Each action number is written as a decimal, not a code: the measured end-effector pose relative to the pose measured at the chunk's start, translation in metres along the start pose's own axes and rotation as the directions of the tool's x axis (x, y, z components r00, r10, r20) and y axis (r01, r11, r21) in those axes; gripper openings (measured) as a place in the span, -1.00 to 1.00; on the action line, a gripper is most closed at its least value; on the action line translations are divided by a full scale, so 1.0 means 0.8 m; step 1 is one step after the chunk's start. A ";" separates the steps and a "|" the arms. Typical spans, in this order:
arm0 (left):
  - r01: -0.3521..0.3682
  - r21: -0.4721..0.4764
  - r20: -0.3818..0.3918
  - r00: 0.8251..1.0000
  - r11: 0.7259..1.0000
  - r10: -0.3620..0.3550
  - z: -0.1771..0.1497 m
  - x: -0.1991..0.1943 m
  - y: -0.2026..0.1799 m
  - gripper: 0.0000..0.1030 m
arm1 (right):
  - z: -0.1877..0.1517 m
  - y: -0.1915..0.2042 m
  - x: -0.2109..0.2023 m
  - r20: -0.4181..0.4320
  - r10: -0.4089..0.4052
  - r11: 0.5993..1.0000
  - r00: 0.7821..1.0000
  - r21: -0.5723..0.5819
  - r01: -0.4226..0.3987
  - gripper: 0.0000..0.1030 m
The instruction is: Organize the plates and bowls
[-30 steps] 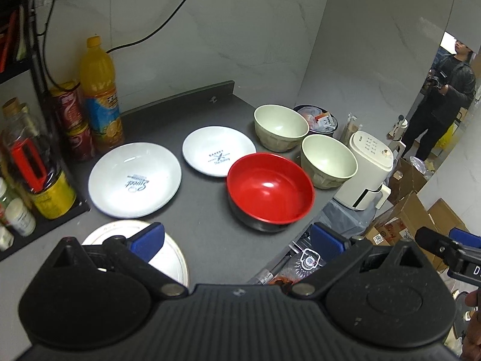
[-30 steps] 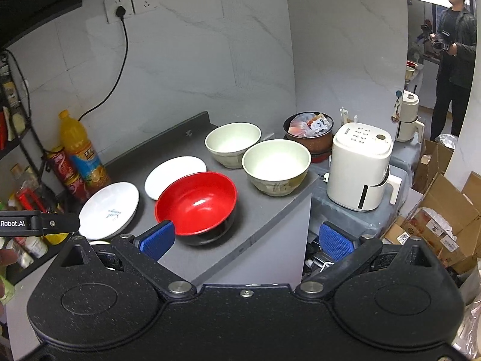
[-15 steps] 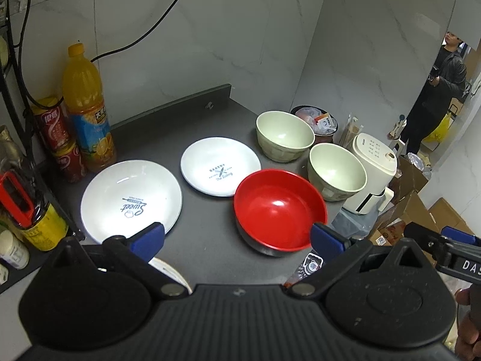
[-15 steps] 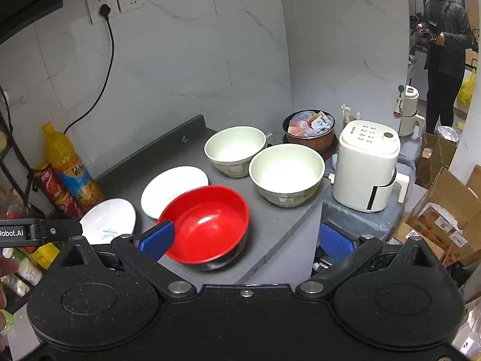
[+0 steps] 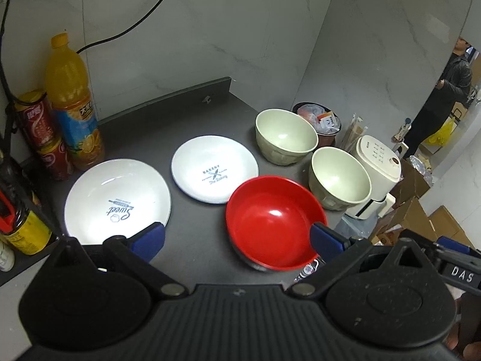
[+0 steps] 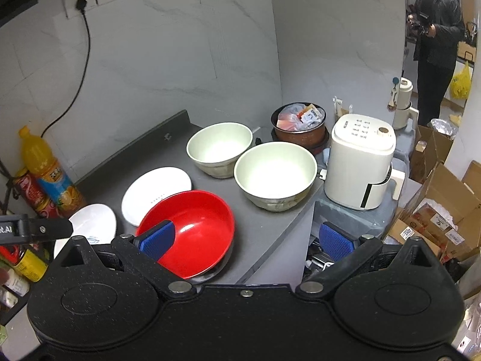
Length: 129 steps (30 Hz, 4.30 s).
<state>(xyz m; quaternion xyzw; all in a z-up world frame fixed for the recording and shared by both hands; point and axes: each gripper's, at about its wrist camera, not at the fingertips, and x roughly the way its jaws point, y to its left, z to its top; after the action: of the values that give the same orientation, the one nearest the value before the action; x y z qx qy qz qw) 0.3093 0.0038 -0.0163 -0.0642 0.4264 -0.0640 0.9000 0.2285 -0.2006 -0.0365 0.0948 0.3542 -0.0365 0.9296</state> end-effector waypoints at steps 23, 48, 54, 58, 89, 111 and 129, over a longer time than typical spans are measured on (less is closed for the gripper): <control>-0.001 -0.098 -0.050 0.999 0.995 -0.004 0.071 0.149 -0.107 0.95 | 0.068 -0.095 0.154 -0.135 0.135 0.991 0.982 0.033 -0.132 0.57; -0.019 -0.152 -0.177 0.984 0.988 -0.008 0.088 0.307 -0.169 0.03 | 0.091 -0.153 0.277 -0.285 0.161 0.985 0.945 -0.012 -0.171 -0.21; -0.032 -0.187 -0.242 0.970 0.982 -0.014 0.084 0.344 -0.173 -0.27 | 0.094 -0.160 0.301 -0.320 0.186 0.980 0.929 -0.006 -0.199 -0.38; -0.035 -0.207 -0.276 0.961 0.978 -0.024 0.079 0.362 -0.175 -0.54 | 0.090 -0.165 0.320 -0.371 0.186 0.980 0.910 0.009 -0.197 -0.42; -0.015 -0.246 -0.103 0.995 0.969 -0.011 0.091 0.224 -0.138 -0.80 | 0.124 -0.096 0.212 -0.171 0.289 0.950 0.942 -0.073 -0.305 -0.63; -0.056 -0.327 -0.094 0.995 0.943 0.026 0.030 0.153 -0.059 -0.79 | 0.081 -0.020 0.164 -0.206 0.321 0.931 0.924 -0.109 -0.348 -0.63; -0.124 -0.331 -0.200 0.978 0.936 0.059 -0.010 0.165 -0.018 -0.72 | 0.036 0.016 0.174 -0.316 0.302 0.935 0.899 -0.083 -0.344 -0.63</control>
<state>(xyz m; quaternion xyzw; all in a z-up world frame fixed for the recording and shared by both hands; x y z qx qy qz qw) 0.3852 -0.0334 -0.1189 -0.1930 0.5159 0.0472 0.8333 0.3531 -0.1941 -0.1060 0.0926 0.4712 0.1575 0.8629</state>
